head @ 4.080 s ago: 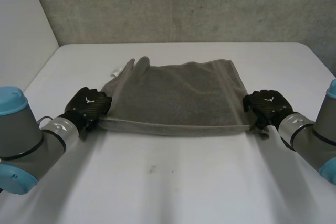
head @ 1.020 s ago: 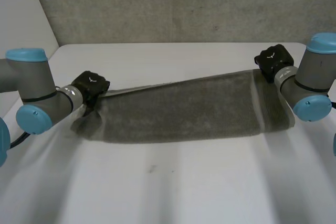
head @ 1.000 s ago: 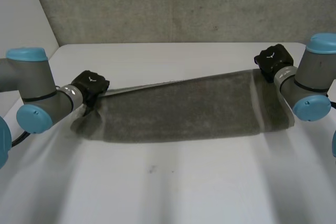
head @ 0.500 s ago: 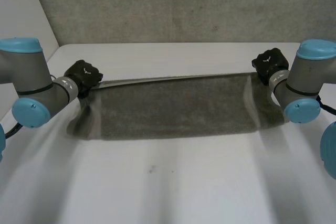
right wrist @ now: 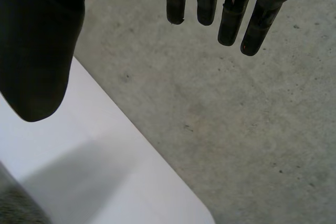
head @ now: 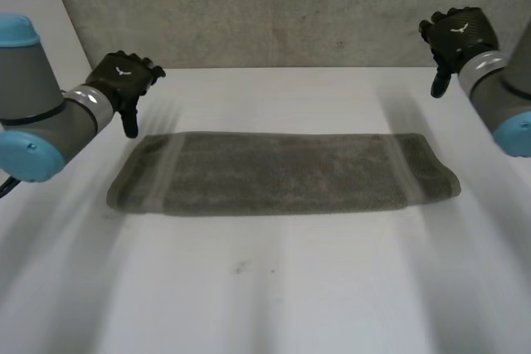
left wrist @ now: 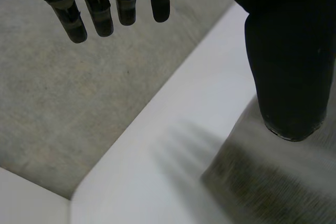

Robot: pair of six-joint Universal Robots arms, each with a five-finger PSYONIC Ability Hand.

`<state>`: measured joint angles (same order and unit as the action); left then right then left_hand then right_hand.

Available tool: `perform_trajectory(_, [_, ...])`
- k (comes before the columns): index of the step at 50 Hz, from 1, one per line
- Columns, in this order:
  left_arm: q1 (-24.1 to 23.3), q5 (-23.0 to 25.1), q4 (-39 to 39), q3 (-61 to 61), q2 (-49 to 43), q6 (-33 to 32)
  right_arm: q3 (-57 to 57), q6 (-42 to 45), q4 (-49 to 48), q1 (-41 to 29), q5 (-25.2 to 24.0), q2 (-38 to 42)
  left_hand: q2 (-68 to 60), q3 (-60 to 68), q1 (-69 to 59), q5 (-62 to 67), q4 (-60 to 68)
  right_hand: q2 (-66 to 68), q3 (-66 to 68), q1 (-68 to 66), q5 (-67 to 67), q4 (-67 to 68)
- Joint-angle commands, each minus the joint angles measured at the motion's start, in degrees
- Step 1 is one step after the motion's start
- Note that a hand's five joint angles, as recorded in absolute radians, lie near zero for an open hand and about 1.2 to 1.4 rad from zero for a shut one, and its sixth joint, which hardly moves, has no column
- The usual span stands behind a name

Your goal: Fold the towel.

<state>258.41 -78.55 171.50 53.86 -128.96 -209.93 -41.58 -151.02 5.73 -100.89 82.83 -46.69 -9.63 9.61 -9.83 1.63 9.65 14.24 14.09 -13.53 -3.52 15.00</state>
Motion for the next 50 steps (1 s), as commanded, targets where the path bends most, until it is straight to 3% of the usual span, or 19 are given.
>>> perform_trajectory(1, [0.7,0.9,5.2,15.3,8.2,13.5,-18.7,0.4,2.3,3.9,-6.4,-11.6,-1.8,1.8,-1.6,-0.2,1.7,-4.2,-4.1,3.5,3.5,-5.0])
perform_trajectory(7, [0.3,0.9,15.0,29.3,12.0,14.3,-33.6,2.0,1.2,8.9,-10.2,-16.0,-3.1,3.1,-2.9,1.1,3.1,-3.3,-3.2,2.6,2.6,-4.1])
perform_trajectory(15, [-0.4,0.7,23.8,37.5,14.5,14.5,-45.1,2.5,-5.4,11.6,-16.7,-14.6,-3.8,3.8,-3.6,1.8,3.8,2.4,2.5,-3.1,-3.1,1.6])
perform_trajectory(19, [-0.9,0.8,25.5,38.7,15.1,14.5,-46.0,2.7,-11.1,11.6,-16.3,-10.5,-3.8,3.8,-3.6,1.8,3.8,5.3,5.4,-6.0,-6.0,4.5])
perform_trajectory(31, [-1.3,0.8,25.7,39.4,15.4,14.5,-43.8,7.1,-13.8,11.6,-16.2,-5.7,-3.4,3.5,-3.2,1.4,3.4,23.4,23.6,-24.1,-24.1,22.7])
perform_trajectory(37, [-1.4,0.8,25.8,39.5,15.4,14.5,-41.2,7.3,-15.2,12.0,-15.2,-3.1,-3.1,3.1,-2.9,1.1,3.1,47.3,47.5,-48.0,-48.0,46.6])
perform_trajectory(38, [-1.5,0.8,25.8,39.5,15.4,14.5,-40.5,7.3,-15.1,12.1,-15.0,-2.6,-3.1,3.1,-2.9,1.1,3.1,64.5,64.6,-65.2,-65.2,63.7])
perform_trajectory(45, [-1.6,0.8,25.8,39.6,15.5,14.5,-40.5,7.4,-14.8,15.5,-12.7,-4.8,-2.9,3.0,-2.7,0.9,2.9,65.8,65.9,-66.5,-66.5,65.0])
perform_trajectory(50, [-1.5,0.8,25.8,39.6,16.0,14.5,-40.7,7.6,-14.4,21.7,-11.3,-8.6,-2.9,3.0,-2.7,0.9,2.9,65.8,65.9,-66.5,-66.5,65.0])
